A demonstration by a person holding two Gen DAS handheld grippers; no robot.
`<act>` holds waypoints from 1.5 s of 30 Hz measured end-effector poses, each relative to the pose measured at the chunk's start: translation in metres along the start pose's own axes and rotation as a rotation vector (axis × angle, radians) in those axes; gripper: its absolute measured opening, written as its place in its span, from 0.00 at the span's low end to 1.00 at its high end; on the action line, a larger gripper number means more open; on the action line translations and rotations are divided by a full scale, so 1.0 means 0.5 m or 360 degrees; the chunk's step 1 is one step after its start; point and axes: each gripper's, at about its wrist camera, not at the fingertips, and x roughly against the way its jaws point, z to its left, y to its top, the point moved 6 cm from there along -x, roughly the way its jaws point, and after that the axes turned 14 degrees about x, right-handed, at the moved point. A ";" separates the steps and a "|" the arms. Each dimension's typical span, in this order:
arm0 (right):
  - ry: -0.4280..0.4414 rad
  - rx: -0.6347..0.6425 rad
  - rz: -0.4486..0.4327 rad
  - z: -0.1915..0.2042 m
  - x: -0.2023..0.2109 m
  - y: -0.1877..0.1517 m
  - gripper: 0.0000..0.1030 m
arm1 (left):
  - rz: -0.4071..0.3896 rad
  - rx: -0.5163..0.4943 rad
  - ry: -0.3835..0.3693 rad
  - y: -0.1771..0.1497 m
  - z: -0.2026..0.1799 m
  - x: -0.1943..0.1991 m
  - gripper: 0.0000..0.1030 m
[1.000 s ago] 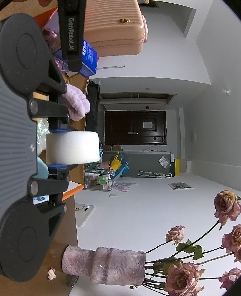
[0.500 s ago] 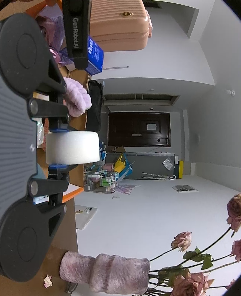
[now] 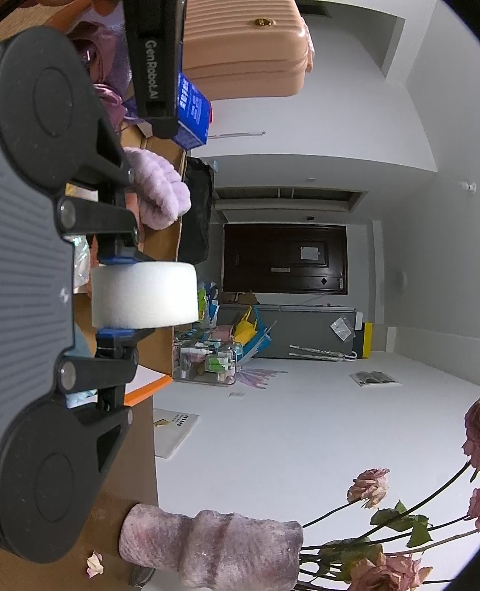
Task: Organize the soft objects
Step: 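Open both grippers to drop the handkerchief pack and cylinder into the box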
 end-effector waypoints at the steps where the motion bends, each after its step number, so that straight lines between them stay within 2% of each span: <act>1: 0.0000 -0.0003 0.0005 -0.001 0.000 -0.001 0.28 | 0.0001 0.0002 0.0003 0.000 0.001 -0.001 0.52; 3: 0.0000 -0.0005 0.0009 -0.002 0.000 -0.001 0.29 | 0.0008 0.0008 0.0011 0.000 0.002 -0.001 0.53; 4: 0.0001 -0.0005 0.0010 -0.002 0.000 -0.001 0.32 | 0.0010 0.0012 0.0017 0.000 0.002 -0.001 0.60; 5: 0.0001 -0.0004 0.0012 -0.002 -0.001 -0.001 0.42 | 0.0005 0.0014 0.0022 0.001 0.002 0.000 0.65; 7: -0.0008 -0.0005 0.0012 -0.004 0.000 -0.002 0.58 | -0.0023 0.0026 0.0033 0.005 0.003 0.006 0.88; 9: -0.0017 -0.0014 -0.0004 -0.007 0.003 -0.001 0.66 | -0.0078 0.0043 0.0059 0.009 0.005 0.018 0.99; 11: -0.0032 -0.0023 -0.0014 -0.010 0.005 -0.001 0.87 | -0.0141 0.0052 0.0093 0.015 0.009 0.029 1.00; 13: -0.0058 -0.0034 -0.0029 -0.014 0.009 -0.001 0.98 | -0.0190 0.0052 0.0125 0.019 0.011 0.037 1.00; 14: -0.0069 -0.0040 -0.0040 -0.015 0.011 0.000 1.00 | -0.0206 0.0044 0.0137 0.020 0.010 0.039 1.00; 33: -0.0106 -0.0047 -0.0059 -0.022 0.019 0.001 1.00 | -0.0201 0.0063 0.0152 0.025 0.022 0.042 1.00; 45: -0.0151 -0.0086 -0.0126 -0.044 0.097 -0.008 1.00 | -0.0213 0.0040 0.0155 0.013 0.023 0.091 1.00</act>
